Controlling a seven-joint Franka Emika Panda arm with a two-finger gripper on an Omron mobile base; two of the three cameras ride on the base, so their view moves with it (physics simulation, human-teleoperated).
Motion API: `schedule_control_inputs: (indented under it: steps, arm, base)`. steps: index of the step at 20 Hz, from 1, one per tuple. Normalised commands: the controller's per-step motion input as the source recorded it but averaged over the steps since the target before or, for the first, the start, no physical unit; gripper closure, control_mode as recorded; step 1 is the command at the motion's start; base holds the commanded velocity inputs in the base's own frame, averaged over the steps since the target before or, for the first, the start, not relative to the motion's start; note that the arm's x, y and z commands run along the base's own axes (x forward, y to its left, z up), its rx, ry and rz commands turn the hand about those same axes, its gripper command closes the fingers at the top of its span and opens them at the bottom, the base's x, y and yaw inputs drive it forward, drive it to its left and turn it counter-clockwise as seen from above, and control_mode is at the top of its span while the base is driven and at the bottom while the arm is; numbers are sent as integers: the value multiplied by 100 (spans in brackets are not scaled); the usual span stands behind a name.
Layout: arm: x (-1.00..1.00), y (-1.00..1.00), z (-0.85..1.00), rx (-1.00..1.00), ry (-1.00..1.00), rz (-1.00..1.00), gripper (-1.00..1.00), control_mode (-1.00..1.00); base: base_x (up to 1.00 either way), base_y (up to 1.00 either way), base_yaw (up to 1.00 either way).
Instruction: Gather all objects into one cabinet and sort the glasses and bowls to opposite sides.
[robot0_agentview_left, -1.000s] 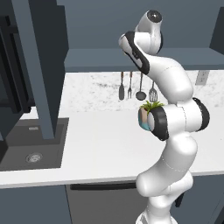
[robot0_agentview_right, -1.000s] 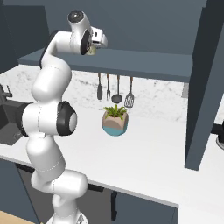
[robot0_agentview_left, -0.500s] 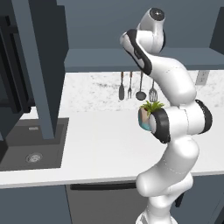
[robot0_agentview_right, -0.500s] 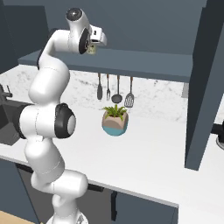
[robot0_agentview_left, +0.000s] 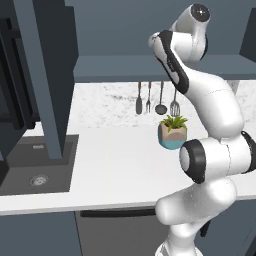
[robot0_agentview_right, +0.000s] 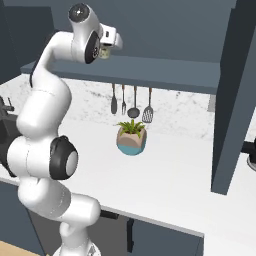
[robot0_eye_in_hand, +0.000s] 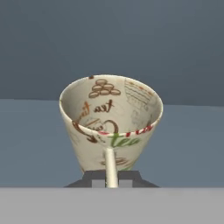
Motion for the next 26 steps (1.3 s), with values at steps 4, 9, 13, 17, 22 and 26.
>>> schedule_control_inputs:
  steps: [4,9,13,17,22,26]
  arm:
    - [-74,-7,9,0,-6,0,100,-100]
    - [-78,0,9,0,-8,0,100,-100]
    - [-80,0,15,0,-11,0,100,-100]
    - [-76,0,21,0,-11,0,100,-100]
    - [-68,0,20,0,-9,0,100,-100]
    - [-57,0,16,0,-10,0,100,-100]
  base:
    - [0,0,0]
    - [0,0,0]
    - [0,0,0]
    - [0,0,0]
    - [0,0,0]
    - [0,0,0]
